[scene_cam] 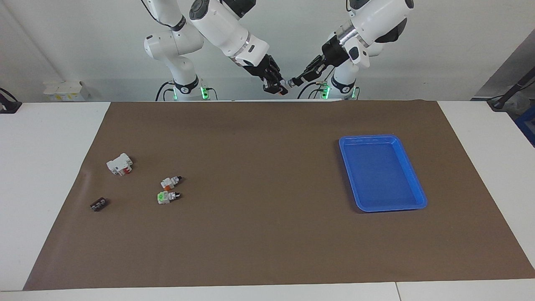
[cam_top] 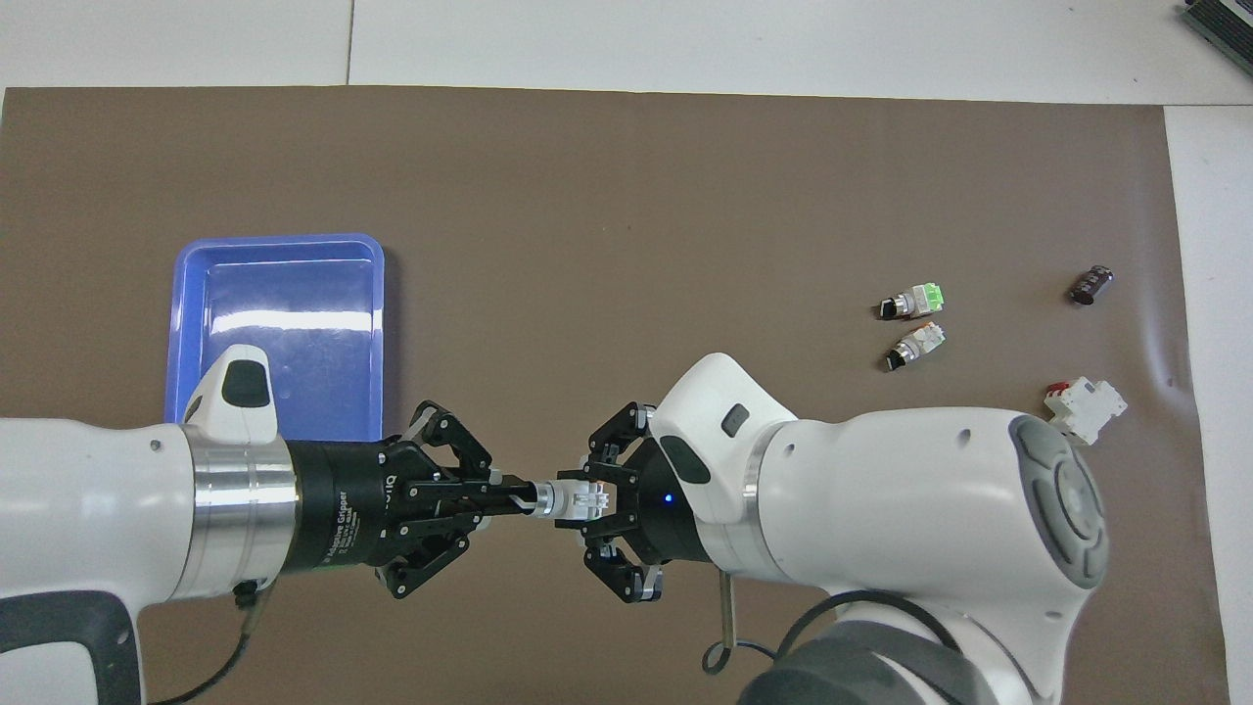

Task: Turn and place switch with both arms
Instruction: 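Grasp the switch end with the left gripper beside the right gripper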

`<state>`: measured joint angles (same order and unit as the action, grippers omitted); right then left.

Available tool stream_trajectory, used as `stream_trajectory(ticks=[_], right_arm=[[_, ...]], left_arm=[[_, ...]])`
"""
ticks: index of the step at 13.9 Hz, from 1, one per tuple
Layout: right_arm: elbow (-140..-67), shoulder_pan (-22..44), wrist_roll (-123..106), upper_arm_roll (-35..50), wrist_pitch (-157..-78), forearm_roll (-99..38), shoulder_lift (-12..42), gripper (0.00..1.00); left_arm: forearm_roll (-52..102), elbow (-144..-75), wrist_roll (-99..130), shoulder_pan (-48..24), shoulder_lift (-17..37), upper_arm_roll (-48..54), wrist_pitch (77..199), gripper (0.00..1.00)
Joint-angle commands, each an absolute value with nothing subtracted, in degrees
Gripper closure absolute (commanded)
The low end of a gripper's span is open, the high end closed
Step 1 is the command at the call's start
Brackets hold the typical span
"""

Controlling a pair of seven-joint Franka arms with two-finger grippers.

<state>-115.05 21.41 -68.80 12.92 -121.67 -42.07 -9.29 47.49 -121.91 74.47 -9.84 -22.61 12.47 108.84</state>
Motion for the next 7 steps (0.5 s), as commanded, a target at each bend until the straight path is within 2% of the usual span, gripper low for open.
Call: stream_trajectory(ticks=[1, 5, 7], right_arm=[[-114.52, 21.45, -66.97, 13.80, -123.49, -43.07, -7.21, 1.00], [-114.61, 21.45, -66.28, 13.80, -123.57, -42.71, -7.56, 1.00], [-114.61, 21.45, -65.65, 13.80, -124.36, -42.28, -7.82, 0.03]], left_arm=[[50.54, -120.15, 77.43, -9.76, -23.12, 13.45, 107.67, 1.00], [50.45, -120.15, 78.04, -8.88, -23.12, 13.36, 107.67, 1.00], [50.45, -120.23, 78.22, -8.79, -23.12, 13.36, 107.67, 1.00]])
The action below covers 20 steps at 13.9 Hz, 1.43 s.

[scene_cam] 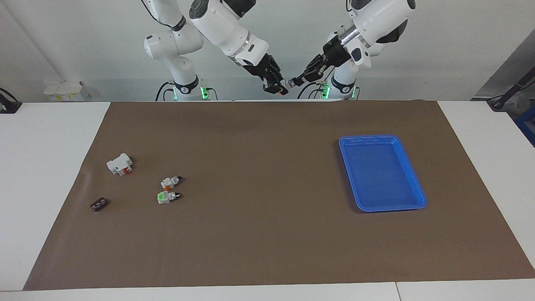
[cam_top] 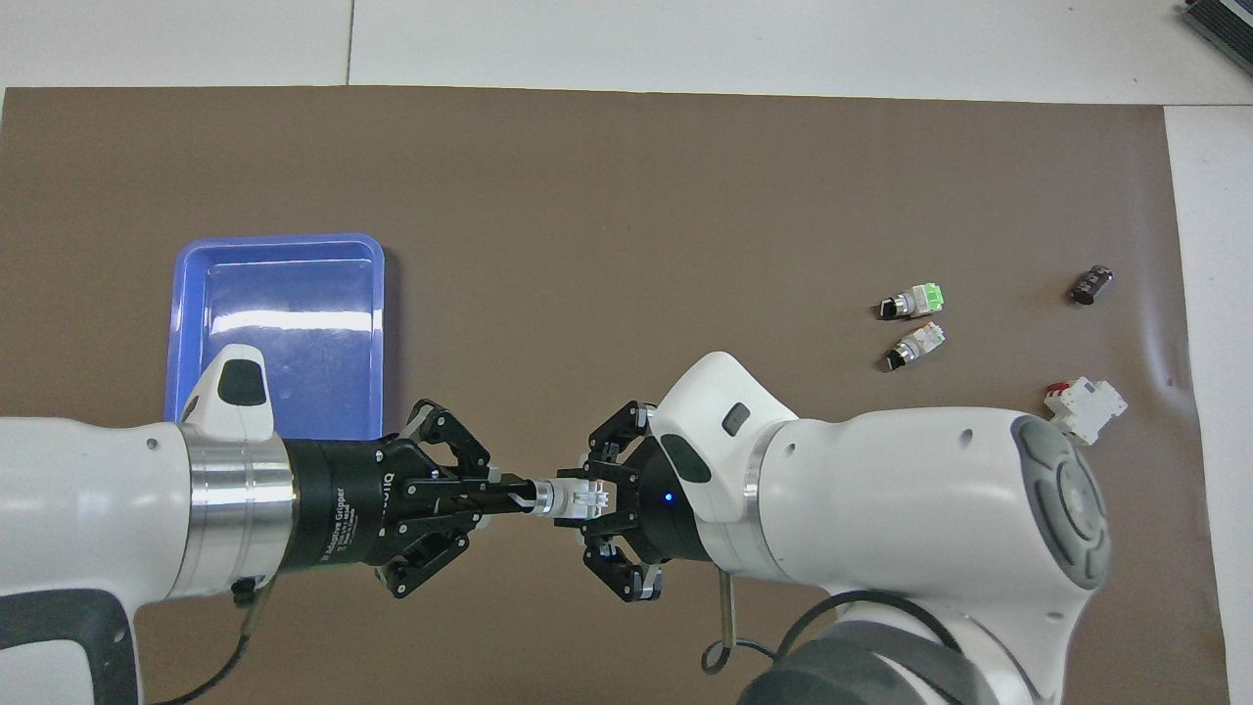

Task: Turn and place switch with both arms
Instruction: 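Open the right gripper and withdraw it while the left gripper holds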

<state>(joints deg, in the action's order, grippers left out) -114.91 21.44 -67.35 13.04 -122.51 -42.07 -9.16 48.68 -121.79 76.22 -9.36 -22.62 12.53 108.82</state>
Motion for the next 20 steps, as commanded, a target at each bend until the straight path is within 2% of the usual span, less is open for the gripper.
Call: stream_trajectory(ticks=[1, 9, 11, 14, 18, 20], right_arm=[[-114.61, 21.45, -65.65, 13.80, -124.37, -42.19, -7.91, 0.00], [-114.61, 19.60, -65.66, 13.27, -121.91, -42.28, -8.96, 0.00], [-114.61, 17.24, -65.74, 13.27, -119.19, -42.19, -8.96, 0.00], [-114.61, 13.20, -65.30, 13.18, -119.09, -42.10, -8.88, 0.00], [-114.61, 7.49, -65.13, 13.18, -120.06, -38.95, -8.35, 0.00], [-114.70, 5.81, -63.99, 13.18, -126.17, -31.68, -7.48, 0.00]], left_arm=[[50.45, -120.23, 78.14, -8.79, -23.12, 13.36, 107.49, 1.00], [49.57, -121.90, 77.34, -6.52, -23.47, 13.27, 107.58, 1.00], [49.22, -122.95, 75.07, -5.89, -23.47, 13.27, 107.84, 1.00], [42.39, -126.03, 71.56, -5.01, -23.64, 13.27, 110.11, 1.00], [39.48, -132.00, 60.15, -3.61, -23.82, 12.83, 117.77, 1.00], [31.76, -135.42, 51.46, -1.42, -23.47, 12.83, 120.22, 1.00]])
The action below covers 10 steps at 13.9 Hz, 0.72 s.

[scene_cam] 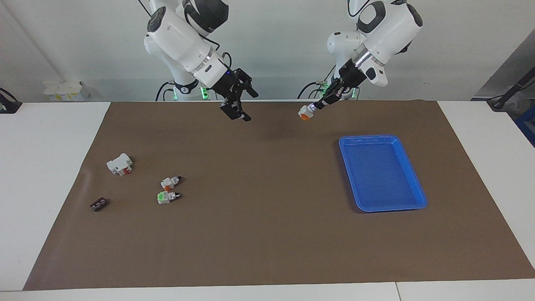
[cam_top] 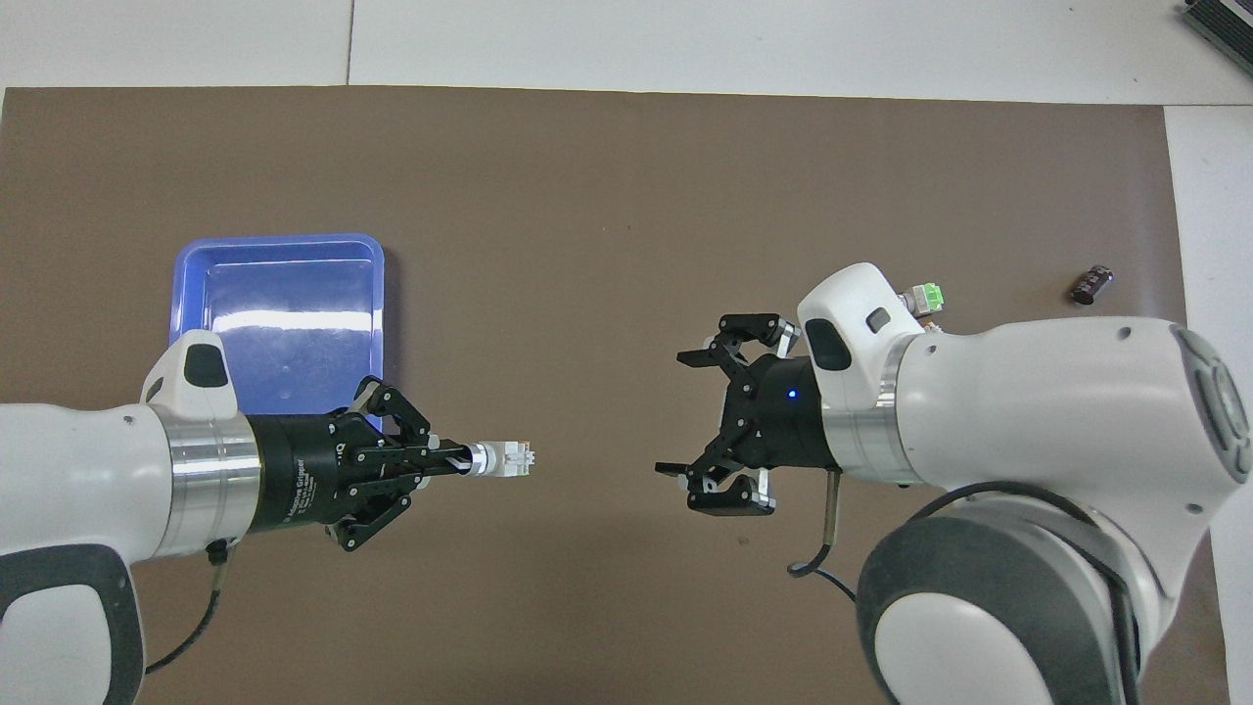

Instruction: Turn and place switch with both arms

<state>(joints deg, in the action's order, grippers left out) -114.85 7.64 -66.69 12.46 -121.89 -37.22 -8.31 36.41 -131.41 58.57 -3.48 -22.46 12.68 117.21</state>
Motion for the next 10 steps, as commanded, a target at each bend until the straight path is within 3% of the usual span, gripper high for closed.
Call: stream_trajectory(ticks=[1, 6, 10], right_arm=[[-114.70, 5.28, -63.46, 13.18, -129.26, -26.33, -6.95, 0.00], [-114.00, 1.94, -44.08, 12.75, -132.80, -4.16, -5.28, 0.00], [-106.63, 2.10, -36.14, 3.72, -127.73, -1.85, -2.20, 0.00]], left_arm=[[30.68, -137.27, 48.02, -0.01, -23.21, 12.75, 123.19, 1.00], [23.41, -139.39, 38.76, 4.30, -18.56, 12.48, 132.77, 1.00], [15.75, -139.39, 34.81, 5.53, -12.93, 12.39, 136.57, 1.00]])
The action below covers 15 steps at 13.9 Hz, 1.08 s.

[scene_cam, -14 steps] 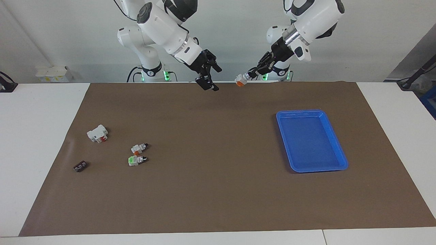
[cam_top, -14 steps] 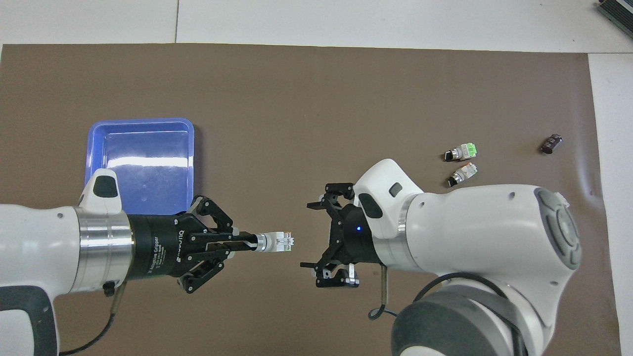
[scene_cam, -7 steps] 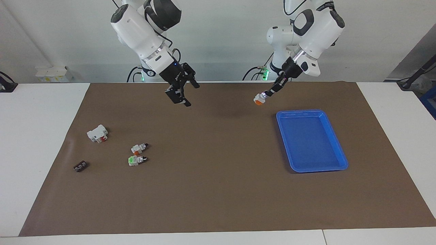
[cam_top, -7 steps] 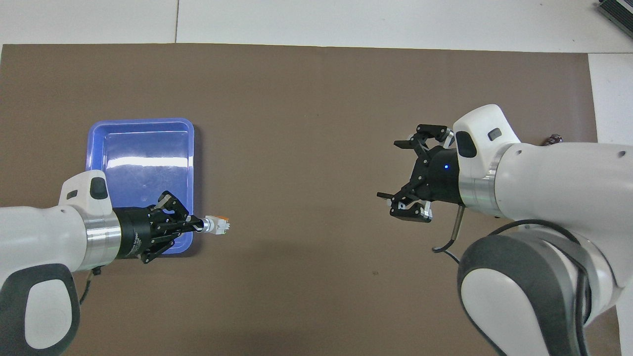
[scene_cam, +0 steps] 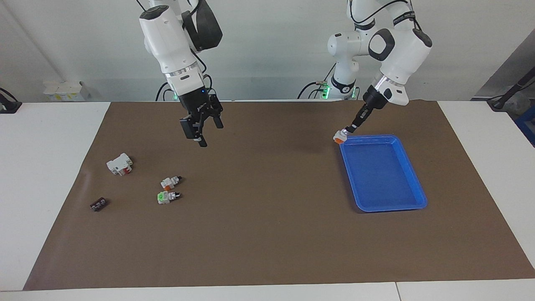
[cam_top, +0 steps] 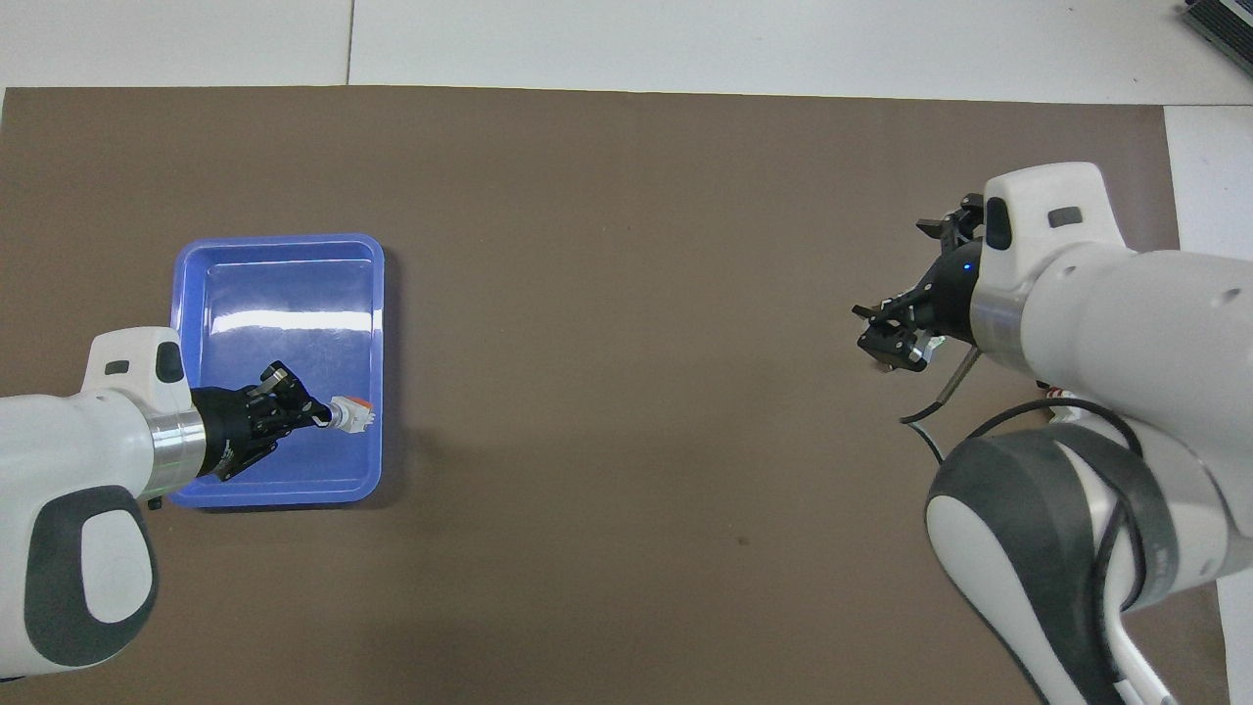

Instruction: Turn and place switch with both arms

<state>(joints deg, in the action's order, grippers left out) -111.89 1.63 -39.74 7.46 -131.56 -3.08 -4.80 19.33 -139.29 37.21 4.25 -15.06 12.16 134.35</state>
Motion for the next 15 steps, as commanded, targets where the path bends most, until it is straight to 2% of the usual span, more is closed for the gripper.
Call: stream_trajectory(ticks=[1, 3, 7, 8, 9, 11, 15], right_arm=[[-103.48, 4.37, -34.99, 0.21, -123.35, -1.85, -1.59, 0.00], [-99.16, 5.19, -28.70, -2.72, -116.31, -1.50, -0.70, 0.00], [-90.54, 2.90, -8.74, -2.37, -101.20, 2.71, 1.05, 0.00], [-90.44, 2.55, -5.13, -2.37, -97.94, 2.72, 0.88, 0.00], [-92.09, 1.07, -3.71, -2.29, -95.74, 2.72, -0.17, 0.00], [-95.70, -0.17, -3.86, -2.29, -95.45, 2.72, -2.02, 0.00], [-95.63, -1.76, -3.87, -2.29, -95.27, 2.46, -2.02, 0.00]], left_arm=[[13.73, -139.39, 33.67, 6.06, -12.05, 12.39, 137.63, 1.00], [12.40, -139.39, 29.30, 6.50, -10.47, 11.87, 137.99, 1.00], [8.96, -138.70, 19.44, 6.33, -9.58, 8.62, 138.08, 1.00], [8.96, -138.69, 19.34, 6.33, -9.49, 8.18, 138.42, 0.42], [8.96, -138.60, 19.25, 6.33, -9.49, 7.30, 138.25, 0.01], [8.96, -136.94, 19.16, 5.80, -9.67, 6.68, 137.64, 0.00], [8.79, -132.03, 18.20, 3.79, -10.55, 6.59, 131.60, 0.00]])
